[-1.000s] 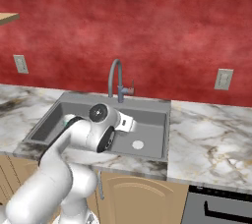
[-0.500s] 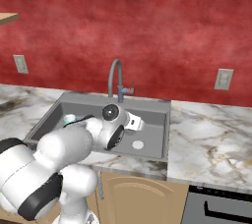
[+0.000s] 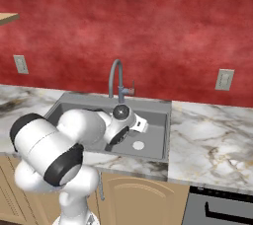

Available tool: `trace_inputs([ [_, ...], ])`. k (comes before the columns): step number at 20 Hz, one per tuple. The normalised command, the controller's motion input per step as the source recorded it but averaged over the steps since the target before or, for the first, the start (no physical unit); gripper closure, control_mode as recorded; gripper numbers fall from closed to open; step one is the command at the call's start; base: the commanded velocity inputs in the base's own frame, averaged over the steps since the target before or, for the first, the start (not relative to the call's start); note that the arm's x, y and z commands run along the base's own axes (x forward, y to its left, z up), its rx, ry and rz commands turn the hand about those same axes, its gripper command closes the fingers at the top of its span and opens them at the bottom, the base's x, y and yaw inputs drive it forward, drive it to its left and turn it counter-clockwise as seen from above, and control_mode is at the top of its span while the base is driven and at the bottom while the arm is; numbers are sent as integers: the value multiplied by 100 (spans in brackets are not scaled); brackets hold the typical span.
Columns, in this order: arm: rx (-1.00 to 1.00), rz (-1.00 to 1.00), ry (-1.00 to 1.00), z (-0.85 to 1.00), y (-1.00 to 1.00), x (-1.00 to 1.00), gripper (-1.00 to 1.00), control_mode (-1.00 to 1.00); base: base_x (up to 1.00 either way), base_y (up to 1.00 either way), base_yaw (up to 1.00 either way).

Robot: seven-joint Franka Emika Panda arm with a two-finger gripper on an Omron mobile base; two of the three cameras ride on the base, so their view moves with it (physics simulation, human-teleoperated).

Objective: Place the mug in the left basin and the glass cup in the right basin of the sink.

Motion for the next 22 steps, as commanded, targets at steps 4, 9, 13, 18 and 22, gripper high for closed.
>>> trace_inputs([
  [4,6,0,5,-9,-21,18,100,-100,0,0,0],
  [9,0,0,8,-22,-17,29,100,-100,0,0,0],
  [13,0,0,11,-30,-4,41,100,-100,0,0,0],
  [18,0,0,10,-36,0,29,100,-100,0,0,0],
  [22,0,0,7,-44,0,12,100,-100,0,0,0],
])
